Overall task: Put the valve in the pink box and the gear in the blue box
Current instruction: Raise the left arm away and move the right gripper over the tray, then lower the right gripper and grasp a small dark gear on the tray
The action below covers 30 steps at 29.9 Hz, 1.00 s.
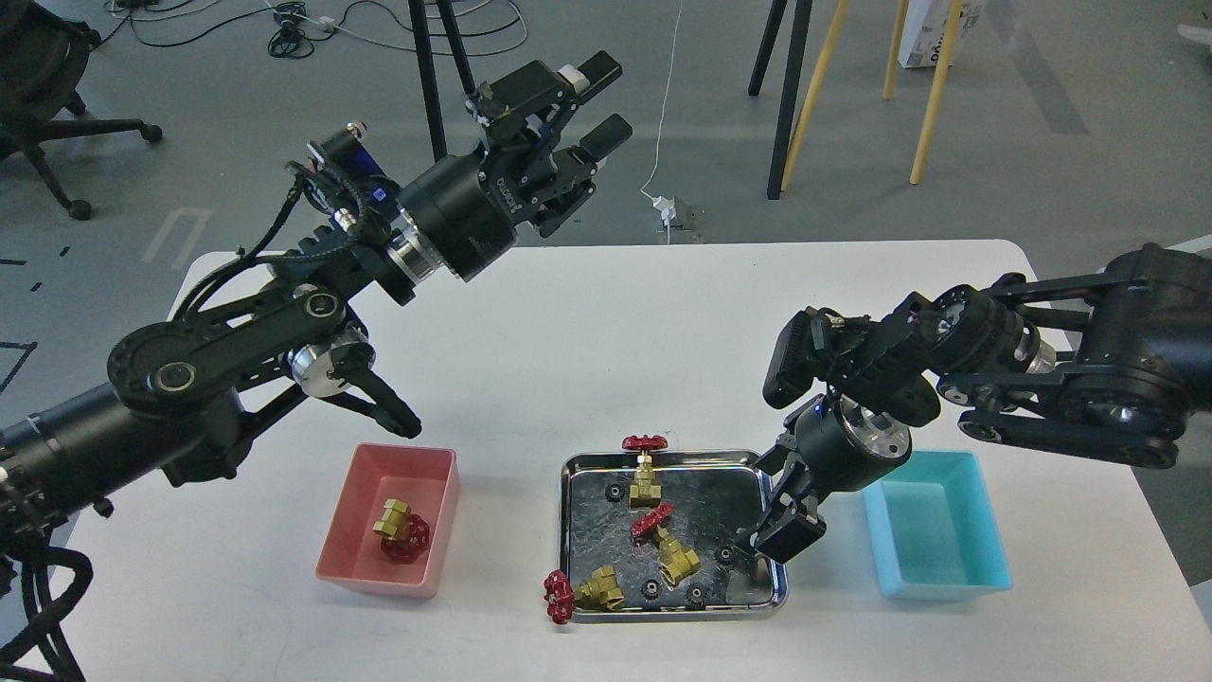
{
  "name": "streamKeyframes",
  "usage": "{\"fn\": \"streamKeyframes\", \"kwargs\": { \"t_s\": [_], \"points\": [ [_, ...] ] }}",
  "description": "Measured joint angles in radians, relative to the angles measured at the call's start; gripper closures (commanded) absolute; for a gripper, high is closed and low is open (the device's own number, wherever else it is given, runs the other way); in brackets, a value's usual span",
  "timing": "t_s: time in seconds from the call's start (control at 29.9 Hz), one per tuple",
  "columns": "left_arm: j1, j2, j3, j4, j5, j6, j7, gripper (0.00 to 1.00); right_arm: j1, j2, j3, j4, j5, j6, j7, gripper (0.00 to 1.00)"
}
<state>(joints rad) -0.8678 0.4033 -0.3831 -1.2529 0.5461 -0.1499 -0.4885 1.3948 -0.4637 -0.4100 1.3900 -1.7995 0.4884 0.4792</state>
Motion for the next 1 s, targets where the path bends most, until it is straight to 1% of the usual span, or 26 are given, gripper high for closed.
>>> {"fn": "streamKeyframes", "kwargs": {
  "t_s": [0.13, 0.23, 0.3, 0.37, 0.4, 0.47, 0.53, 0.8, 1.0],
  "points": [
    [0.025, -0.032, -0.002, 0.025, 0.0, 0.001, 0.0, 0.33, 0.002, 0.034, -0.057, -0.007, -0.12, 0.0, 0.009, 0.01],
    [0.044, -0.039, -0.002, 0.045, -0.001, 0.001, 0.0, 0.32, -0.014, 0.065, -0.081, -0.037, -0.159, 0.0, 0.009, 0.03],
    [0.055, -0.056, -0.003, 0.069, -0.002, 0.002, 0.0, 0.32, -0.024, 0.09, -0.083, -0.058, -0.164, 0.0, 0.01, 0.06],
    [0.061, -0.073, -0.003, 0.089, -0.002, 0.001, 0.0, 0.32, -0.028, 0.121, -0.083, -0.08, -0.165, 0.0, 0.01, 0.18],
    [0.062, -0.082, -0.003, 0.098, -0.002, 0.001, 0.0, 0.32, -0.028, 0.138, -0.083, -0.091, -0.165, 0.0, 0.01, 0.21],
    [0.063, -0.092, -0.003, 0.107, -0.002, 0.0, 0.0, 0.32, -0.028, 0.168, -0.083, -0.111, -0.165, 0.0, 0.01, 0.32],
    [0.066, -0.096, -0.003, 0.111, -0.002, 0.0, 0.0, 0.32, -0.026, 0.2, -0.082, -0.129, -0.165, 0.0, 0.01, 0.39],
    [0.076, -0.098, -0.003, 0.115, -0.002, 0.0, 0.0, 0.31, -0.05, 0.297, -0.092, -0.202, -0.178, 0.0, 0.005, 0.4],
    [0.081, -0.102, -0.003, 0.128, -0.002, 0.0, 0.0, 0.31, -0.07, 0.331, -0.095, -0.238, -0.179, 0.0, -0.006, 0.4]
  ]
}}
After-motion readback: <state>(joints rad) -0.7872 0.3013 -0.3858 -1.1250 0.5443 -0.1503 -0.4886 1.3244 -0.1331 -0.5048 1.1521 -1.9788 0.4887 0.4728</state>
